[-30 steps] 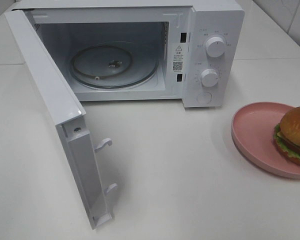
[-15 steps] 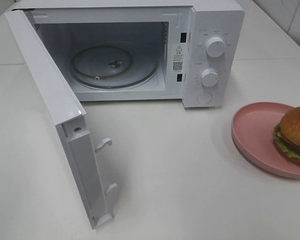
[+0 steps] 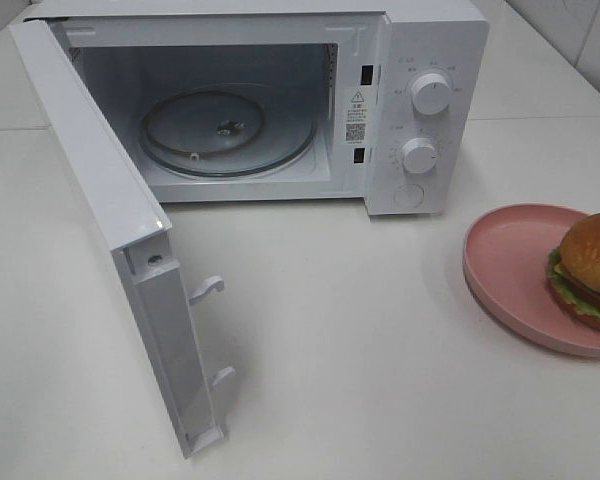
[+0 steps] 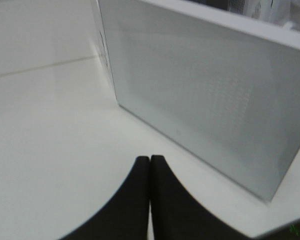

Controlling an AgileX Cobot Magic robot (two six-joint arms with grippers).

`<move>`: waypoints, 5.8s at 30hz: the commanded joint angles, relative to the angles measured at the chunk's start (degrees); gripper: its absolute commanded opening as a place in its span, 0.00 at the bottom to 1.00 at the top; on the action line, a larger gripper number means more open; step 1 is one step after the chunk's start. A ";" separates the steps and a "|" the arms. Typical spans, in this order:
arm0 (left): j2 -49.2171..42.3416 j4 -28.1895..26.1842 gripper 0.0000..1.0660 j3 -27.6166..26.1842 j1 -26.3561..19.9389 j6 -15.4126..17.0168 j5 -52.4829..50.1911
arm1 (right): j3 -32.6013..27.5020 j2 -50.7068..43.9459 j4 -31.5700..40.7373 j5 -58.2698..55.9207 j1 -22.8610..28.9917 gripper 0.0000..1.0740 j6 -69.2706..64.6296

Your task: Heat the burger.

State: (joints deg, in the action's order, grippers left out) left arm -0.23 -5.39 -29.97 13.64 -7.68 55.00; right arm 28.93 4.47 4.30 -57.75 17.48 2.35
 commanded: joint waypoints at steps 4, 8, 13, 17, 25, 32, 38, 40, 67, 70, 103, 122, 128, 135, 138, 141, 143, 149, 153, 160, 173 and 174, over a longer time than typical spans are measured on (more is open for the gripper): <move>4.70 -0.52 0.00 -0.40 -0.17 -1.72 -8.48 | -0.06 -0.29 -0.23 0.34 -0.23 0.48 0.52; 9.68 -0.80 0.00 -0.40 -0.17 -1.83 -11.29 | -0.06 -0.29 -0.23 0.34 -0.23 0.48 0.52; 18.39 -1.95 0.00 -0.40 -0.17 -1.83 -17.59 | -0.06 -0.29 -0.23 0.34 -2.18 0.48 0.52; 27.90 -2.46 0.00 -0.40 -0.17 -1.83 -24.52 | -0.06 -0.29 -0.23 0.34 -8.82 0.48 0.52; 42.23 -3.04 0.00 -0.40 -0.17 -2.29 -38.96 | -0.06 -0.29 -0.23 0.34 -15.81 0.48 0.52; 55.46 -3.21 0.00 -1.32 -0.17 -2.29 -51.57 | -0.06 -0.40 -0.23 0.34 -19.48 0.48 0.52; 62.28 -3.15 0.00 -2.52 0.11 -2.29 -56.49 | -0.06 -0.52 -0.23 0.34 -19.48 0.48 0.52; 63.54 -3.04 0.00 -2.75 0.40 -2.29 -57.35 | -0.06 -0.80 -0.23 0.34 -19.48 0.48 0.52; 83.02 6.65 0.00 -5.50 8.42 -2.06 -75.80 | 0.23 -6.25 0.29 0.69 -19.48 0.48 0.52; 85.31 7.16 0.00 -7.51 9.63 -2.06 -75.92 | 0.23 -6.25 0.29 0.69 -19.48 0.48 0.52; 112.99 7.51 0.00 -39.19 20.97 -2.06 -78.32 | 0.23 -6.25 0.29 0.69 -19.42 0.48 0.52; 116.88 9.51 0.00 -52.71 26.30 -2.29 -49.62 | 0.23 -6.25 0.34 0.69 -19.42 0.48 0.52; 113.16 8.59 0.00 -52.71 26.81 -2.23 -34.95 | 0.23 -6.25 0.34 0.69 -19.42 0.48 0.52; 106.63 6.59 0.00 -52.71 26.30 -1.78 -16.96 | 0.23 -6.25 0.34 0.69 -19.42 0.48 0.52; 105.02 6.59 0.00 -52.71 24.75 1.09 -12.03 | 0.23 -6.25 0.34 0.69 -19.42 0.48 0.52; 104.34 6.59 0.00 -52.71 23.09 2.75 -8.94 | 0.23 -6.25 0.34 0.69 -19.42 0.48 0.52; 103.30 6.47 0.00 -52.71 19.77 3.32 -4.41 | 0.23 -6.25 0.34 0.69 -19.42 0.48 0.52; 99.81 5.39 0.00 -52.60 12.55 5.67 1.60 | 0.23 -6.25 0.34 0.69 -19.42 0.48 0.52; 95.00 5.39 0.00 -51.68 7.79 6.30 4.30 | 0.23 -6.25 0.34 0.69 -19.42 0.48 0.52; 85.26 5.39 0.00 -45.84 2.06 8.08 4.58 | 0.23 -6.25 0.34 0.69 -19.42 0.48 0.52; 55.12 1.43 0.00 -24.18 0.34 8.48 8.54 | 0.23 -6.25 0.34 0.69 -19.42 0.48 0.52; 50.42 0.00 0.00 -20.68 0.34 8.37 8.59 | 0.23 -6.25 0.34 0.69 -19.42 0.48 0.52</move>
State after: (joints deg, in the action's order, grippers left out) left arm 53.74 -3.72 -53.29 14.21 0.46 63.37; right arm 28.93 -0.29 4.47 -57.98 -1.83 2.35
